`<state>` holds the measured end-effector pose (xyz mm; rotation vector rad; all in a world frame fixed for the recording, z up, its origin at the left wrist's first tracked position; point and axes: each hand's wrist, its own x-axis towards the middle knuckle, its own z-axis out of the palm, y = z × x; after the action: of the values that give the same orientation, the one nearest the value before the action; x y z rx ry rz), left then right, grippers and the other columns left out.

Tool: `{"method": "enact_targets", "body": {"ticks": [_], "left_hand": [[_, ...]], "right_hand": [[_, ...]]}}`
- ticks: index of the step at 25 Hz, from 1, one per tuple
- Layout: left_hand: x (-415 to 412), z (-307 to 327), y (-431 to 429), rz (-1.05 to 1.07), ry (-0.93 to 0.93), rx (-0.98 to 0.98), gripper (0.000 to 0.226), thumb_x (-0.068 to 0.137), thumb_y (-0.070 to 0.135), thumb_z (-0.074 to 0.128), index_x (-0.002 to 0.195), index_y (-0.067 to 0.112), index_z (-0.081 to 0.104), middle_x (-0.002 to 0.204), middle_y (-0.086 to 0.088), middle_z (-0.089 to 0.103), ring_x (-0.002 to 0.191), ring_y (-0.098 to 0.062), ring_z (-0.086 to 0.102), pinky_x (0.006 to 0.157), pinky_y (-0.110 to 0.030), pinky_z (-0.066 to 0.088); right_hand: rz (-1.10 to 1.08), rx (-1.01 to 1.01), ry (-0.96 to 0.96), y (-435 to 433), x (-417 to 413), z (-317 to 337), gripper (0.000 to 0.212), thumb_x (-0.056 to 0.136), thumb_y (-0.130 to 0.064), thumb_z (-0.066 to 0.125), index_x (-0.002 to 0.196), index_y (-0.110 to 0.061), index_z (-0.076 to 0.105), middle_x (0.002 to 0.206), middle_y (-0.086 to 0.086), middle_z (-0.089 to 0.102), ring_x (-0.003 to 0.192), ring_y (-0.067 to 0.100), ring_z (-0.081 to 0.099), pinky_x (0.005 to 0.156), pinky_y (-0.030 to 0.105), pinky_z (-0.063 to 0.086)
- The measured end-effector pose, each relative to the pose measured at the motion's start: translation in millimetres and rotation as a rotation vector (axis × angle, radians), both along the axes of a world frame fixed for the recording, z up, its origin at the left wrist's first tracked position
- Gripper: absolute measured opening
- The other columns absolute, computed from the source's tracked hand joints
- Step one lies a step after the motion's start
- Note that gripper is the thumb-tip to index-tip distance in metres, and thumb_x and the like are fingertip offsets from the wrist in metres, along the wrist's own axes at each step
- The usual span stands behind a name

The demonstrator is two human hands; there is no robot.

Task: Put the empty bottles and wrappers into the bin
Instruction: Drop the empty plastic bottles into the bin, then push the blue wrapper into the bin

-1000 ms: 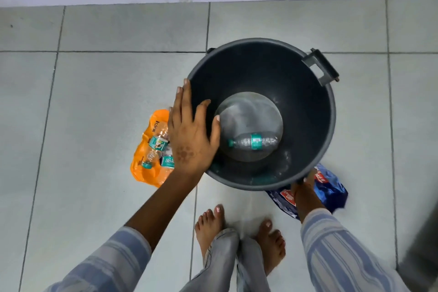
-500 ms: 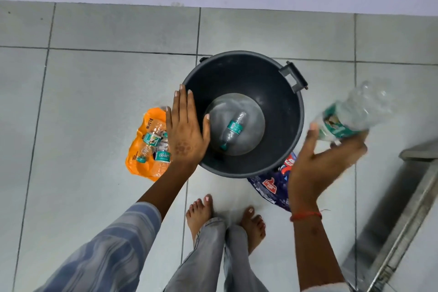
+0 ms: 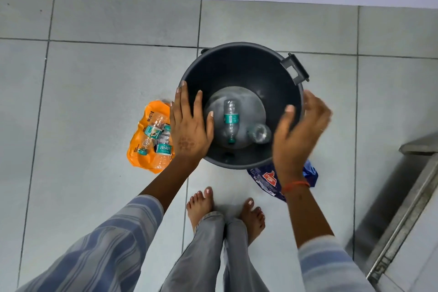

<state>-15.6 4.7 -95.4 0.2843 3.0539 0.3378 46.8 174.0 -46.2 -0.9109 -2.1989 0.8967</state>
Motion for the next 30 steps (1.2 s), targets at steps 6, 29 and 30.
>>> {"method": "enact_targets", "body": {"ticks": [6,29,30], "left_hand": [[1,-3,0,0.009,0.034,0.046,0.055,0.097,0.042,0.041,0.143,0.013,0.041,0.157,-0.017,0.026,0.144,-0.035,0.027,0.116,-0.050,0.031],[2,5,1,0.033,-0.026,0.037,0.060,0.100,0.038,0.038,0.148,0.004,0.030,0.157,-0.016,0.028,0.145,-0.033,0.026,0.118,-0.041,0.022],[2,4,1,0.036,-0.032,0.047,0.059,0.100,0.036,0.039,0.149,0.005,0.028,0.158,-0.016,0.026,0.146,-0.033,0.024,0.118,-0.039,0.018]], "right_hand": [[-0.178,-0.337,-0.500,38,104,-139,0.038,0.082,-0.028,0.058,0.105,0.002,0.060,0.109,0.025,0.063,0.102,0.042,0.059,0.087,0.042,0.046],[0.082,0.072,-0.138,-51,96,63,0.040,0.097,-0.009,0.033,0.137,-0.014,0.033,0.135,0.017,0.050,0.130,0.027,0.044,0.114,0.036,0.031],[0.186,0.114,-0.143,-56,79,64,0.040,0.099,-0.010,0.030,0.138,-0.016,0.031,0.138,0.013,0.047,0.135,0.022,0.036,0.117,0.032,0.022]]}}
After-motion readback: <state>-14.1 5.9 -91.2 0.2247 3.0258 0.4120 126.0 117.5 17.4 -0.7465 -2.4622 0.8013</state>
